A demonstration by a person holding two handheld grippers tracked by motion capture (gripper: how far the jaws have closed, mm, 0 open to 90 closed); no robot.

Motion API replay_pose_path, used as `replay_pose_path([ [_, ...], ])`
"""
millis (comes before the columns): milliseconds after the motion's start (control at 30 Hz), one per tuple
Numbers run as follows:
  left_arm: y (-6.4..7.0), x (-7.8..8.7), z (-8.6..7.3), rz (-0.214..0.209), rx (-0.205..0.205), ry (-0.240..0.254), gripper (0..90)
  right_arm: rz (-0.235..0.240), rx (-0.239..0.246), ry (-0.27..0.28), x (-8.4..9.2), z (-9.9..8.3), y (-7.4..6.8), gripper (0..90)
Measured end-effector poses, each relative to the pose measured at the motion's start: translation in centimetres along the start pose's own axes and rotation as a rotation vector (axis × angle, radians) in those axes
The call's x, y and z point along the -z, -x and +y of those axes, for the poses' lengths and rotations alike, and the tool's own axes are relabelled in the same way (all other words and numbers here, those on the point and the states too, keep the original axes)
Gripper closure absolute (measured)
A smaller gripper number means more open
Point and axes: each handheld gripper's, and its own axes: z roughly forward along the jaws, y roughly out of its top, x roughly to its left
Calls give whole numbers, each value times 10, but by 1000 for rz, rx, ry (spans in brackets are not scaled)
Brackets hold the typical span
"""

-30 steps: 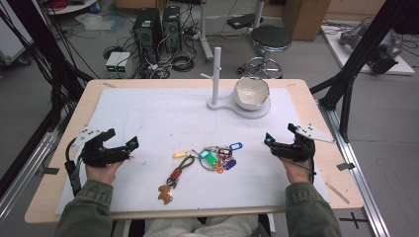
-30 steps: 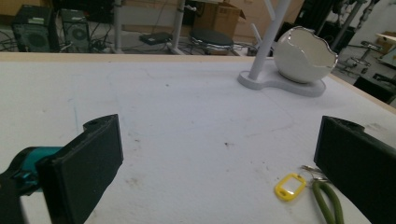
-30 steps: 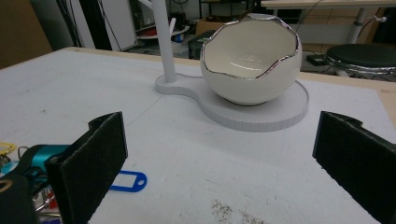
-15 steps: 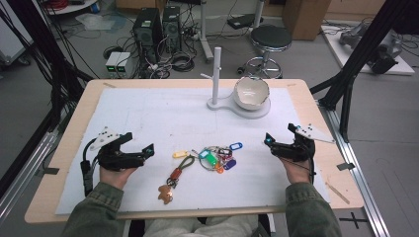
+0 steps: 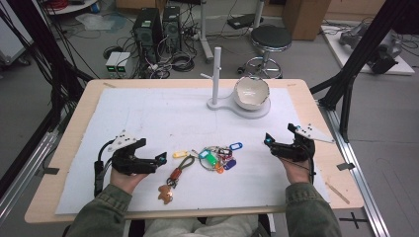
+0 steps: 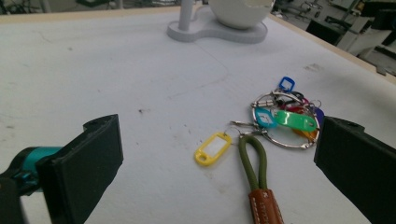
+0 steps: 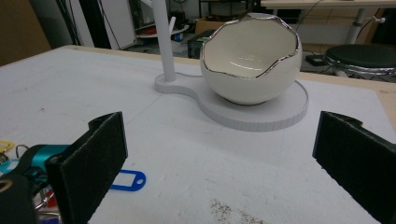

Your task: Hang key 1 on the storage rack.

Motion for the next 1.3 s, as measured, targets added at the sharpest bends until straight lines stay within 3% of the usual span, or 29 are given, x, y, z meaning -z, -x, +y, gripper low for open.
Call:
replay_pose_path([
  [333,10,-10,-3,-24,-4,-67,17,0,0,-1,0,0,0,20],
  [833,31,-30,-11,-91,-58,-249,17,1,-5,-11,-1,0,0,20],
  [1300,45,-43,-21,-70,-122,-387,17,-6,3,-7,0,0,0,20],
])
